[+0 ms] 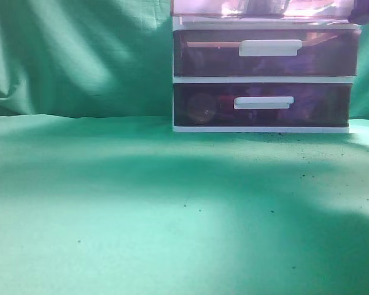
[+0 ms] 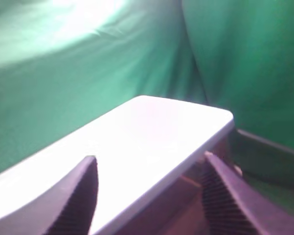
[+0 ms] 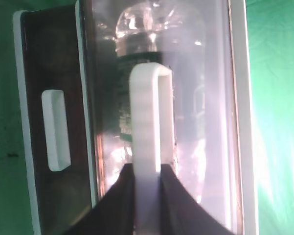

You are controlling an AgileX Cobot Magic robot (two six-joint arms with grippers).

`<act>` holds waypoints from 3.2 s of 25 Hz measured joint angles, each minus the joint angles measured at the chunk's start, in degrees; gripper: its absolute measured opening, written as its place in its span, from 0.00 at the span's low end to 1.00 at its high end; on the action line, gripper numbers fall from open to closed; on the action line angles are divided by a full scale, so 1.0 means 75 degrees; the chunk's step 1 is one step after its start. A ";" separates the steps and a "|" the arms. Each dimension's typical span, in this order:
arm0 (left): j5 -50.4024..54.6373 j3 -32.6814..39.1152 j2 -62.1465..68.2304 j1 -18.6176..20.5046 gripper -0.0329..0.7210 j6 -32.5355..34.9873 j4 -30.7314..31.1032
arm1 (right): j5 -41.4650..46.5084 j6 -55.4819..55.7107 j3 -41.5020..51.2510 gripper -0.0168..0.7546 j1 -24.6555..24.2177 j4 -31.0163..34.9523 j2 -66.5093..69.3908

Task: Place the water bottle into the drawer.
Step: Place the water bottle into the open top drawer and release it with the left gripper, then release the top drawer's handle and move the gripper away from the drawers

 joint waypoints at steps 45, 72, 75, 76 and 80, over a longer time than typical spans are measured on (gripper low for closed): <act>0.6164 0.7385 -0.8887 -0.1026 0.04 0.3450 -0.5983 | 0.1358 -0.0346 -0.4721 0.15 -0.0922 -0.0480 0.3012; 0.6103 0.7385 -0.8887 -0.1026 0.04 0.3450 -0.5883 | 0.2007 0.1356 -0.4793 0.64 -0.0361 -0.0363 0.2844; 0.6118 0.7385 -0.8887 -0.1026 0.04 0.3450 -0.5883 | 0.2007 0.1356 -0.4793 0.64 -0.0361 -0.0363 0.2581; 0.6118 0.7385 -0.8887 -0.1026 0.04 0.3450 -0.5883 | 0.2007 0.1356 -0.4793 0.64 -0.0361 -0.0345 0.2459; 0.6144 0.7385 -0.8887 -0.1026 0.04 0.3450 -0.5883 | 0.2608 0.1353 -0.4696 0.64 -0.0361 0.0389 0.1799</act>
